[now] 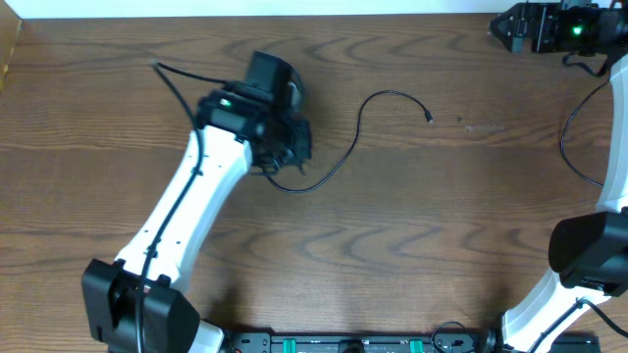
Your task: Untangle cables
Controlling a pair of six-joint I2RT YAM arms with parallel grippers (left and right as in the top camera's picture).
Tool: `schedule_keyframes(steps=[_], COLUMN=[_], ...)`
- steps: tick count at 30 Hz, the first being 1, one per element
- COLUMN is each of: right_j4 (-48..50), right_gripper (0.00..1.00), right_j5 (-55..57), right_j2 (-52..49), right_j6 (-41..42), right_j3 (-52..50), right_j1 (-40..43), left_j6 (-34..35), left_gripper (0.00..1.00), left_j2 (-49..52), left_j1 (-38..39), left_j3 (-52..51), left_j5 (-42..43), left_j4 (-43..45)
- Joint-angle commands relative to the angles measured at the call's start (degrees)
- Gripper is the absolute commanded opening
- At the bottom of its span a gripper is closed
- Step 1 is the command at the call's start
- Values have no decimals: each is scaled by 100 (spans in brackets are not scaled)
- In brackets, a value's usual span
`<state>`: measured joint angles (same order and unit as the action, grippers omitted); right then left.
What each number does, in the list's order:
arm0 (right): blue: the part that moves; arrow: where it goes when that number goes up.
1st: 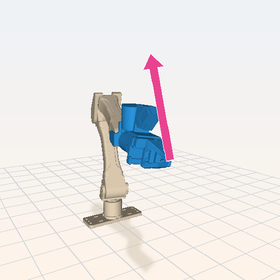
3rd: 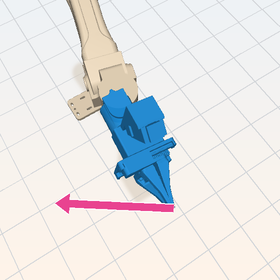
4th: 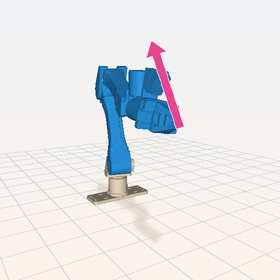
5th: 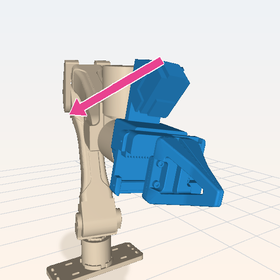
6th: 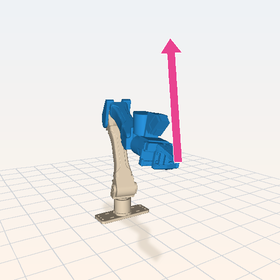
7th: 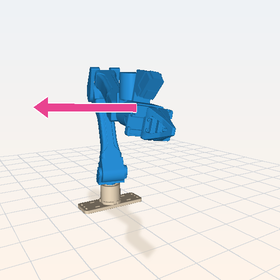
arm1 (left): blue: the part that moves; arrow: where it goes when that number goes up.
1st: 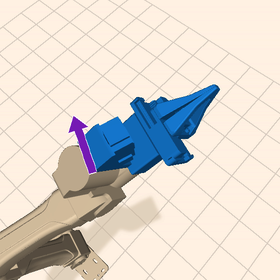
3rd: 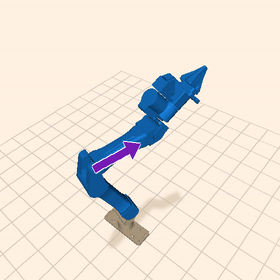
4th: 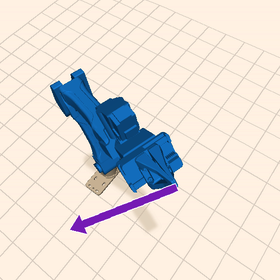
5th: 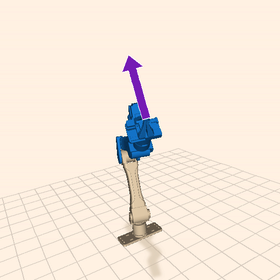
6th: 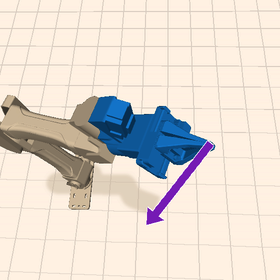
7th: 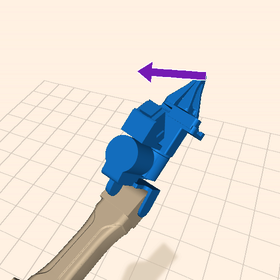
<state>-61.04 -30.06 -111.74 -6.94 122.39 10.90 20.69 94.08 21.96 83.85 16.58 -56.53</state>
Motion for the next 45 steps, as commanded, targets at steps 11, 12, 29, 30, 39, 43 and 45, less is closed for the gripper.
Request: schedule_keyframes(steps=[11, 12, 29, 30, 39, 43, 45], right_j4=[-221, -232, -601, -581, -264, -66, 44], right_gripper=[97, 97, 97, 98, 96, 95, 95], right_j5=[105, 105, 192, 280, 1416, 1904, 2157], right_j2=[118, 105, -767, -828, -1445, -1762, -1923], right_j6=[111, 111, -1029, -1060, -1067, -1021, -1023], right_j3=[55, 55, 52, 52, 52, 52, 52], right_j1=[-240, -280, -2015, -2164, -3689, -4315, -4603], left_j6=[13, -52, -90, -90, -92, -92, -94], left_gripper=[85, 88, 92, 92, 92, 92, 92], left_j2=[-168, -234, -1486, -1484, -1478, -1478, -1478], left_j1=[83, 22, -2857, -2973, -3589, -3818, -3936], left_j3=[284, 356, 538, 538, 538, 538, 538], left_j5=[76, 76, 35, 35, 33, 33, 33], left_j4=[352, 350, 186, 149, 17, -42, -94])
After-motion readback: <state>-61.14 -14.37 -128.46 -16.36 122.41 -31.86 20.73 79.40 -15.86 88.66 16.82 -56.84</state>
